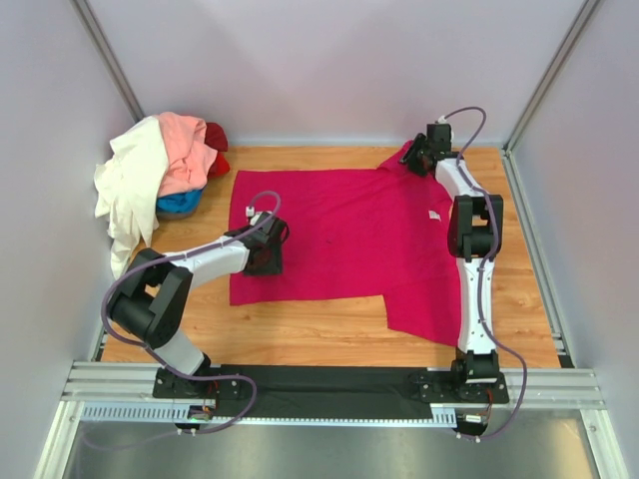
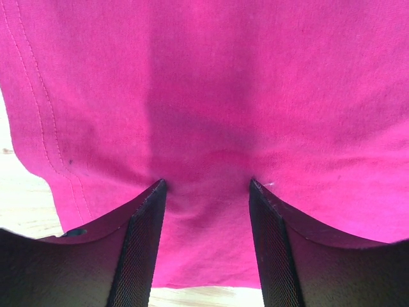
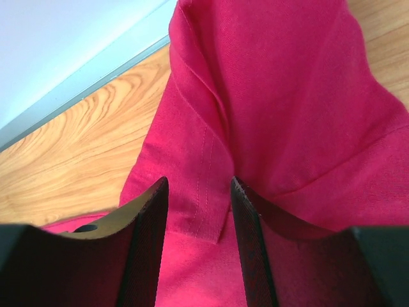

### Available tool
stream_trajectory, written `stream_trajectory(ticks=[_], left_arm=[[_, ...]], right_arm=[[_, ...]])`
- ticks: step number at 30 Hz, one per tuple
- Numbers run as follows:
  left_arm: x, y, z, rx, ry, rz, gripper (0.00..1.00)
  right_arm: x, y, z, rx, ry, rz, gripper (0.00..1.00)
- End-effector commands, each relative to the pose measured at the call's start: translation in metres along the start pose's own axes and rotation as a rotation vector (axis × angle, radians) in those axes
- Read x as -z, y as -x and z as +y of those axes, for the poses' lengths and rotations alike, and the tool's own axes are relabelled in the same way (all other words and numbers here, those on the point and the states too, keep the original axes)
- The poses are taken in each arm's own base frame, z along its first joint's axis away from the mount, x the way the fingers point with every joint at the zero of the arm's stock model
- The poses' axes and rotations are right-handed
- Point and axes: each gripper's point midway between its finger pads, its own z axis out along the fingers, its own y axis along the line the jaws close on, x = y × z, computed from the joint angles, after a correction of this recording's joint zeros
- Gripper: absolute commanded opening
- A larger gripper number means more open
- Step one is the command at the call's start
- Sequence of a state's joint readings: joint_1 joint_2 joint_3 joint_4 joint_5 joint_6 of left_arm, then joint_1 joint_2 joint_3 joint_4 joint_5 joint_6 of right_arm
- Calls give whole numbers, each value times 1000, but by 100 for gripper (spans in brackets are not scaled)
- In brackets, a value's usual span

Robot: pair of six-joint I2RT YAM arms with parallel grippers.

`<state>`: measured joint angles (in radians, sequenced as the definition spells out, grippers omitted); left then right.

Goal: Fold and stack the t-shirts
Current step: Flatten the tshirt out

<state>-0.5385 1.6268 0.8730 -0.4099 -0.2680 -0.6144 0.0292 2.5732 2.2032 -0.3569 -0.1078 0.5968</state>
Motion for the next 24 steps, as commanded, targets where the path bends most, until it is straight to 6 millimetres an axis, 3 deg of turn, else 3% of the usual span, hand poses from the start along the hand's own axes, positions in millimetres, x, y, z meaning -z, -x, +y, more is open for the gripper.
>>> stream_trajectory(ticks=[1, 11, 24], left_arm=[[-20, -66, 9, -36, 21, 214, 61], [-20, -67, 9, -46, 29, 217, 60], [-22, -68, 8, -60, 38, 225, 60]], right_arm=[[1, 9, -4, 14, -24, -43, 45], [8, 10, -22, -23, -63, -74, 43], [-7, 8, -13, -30, -24, -59, 42]])
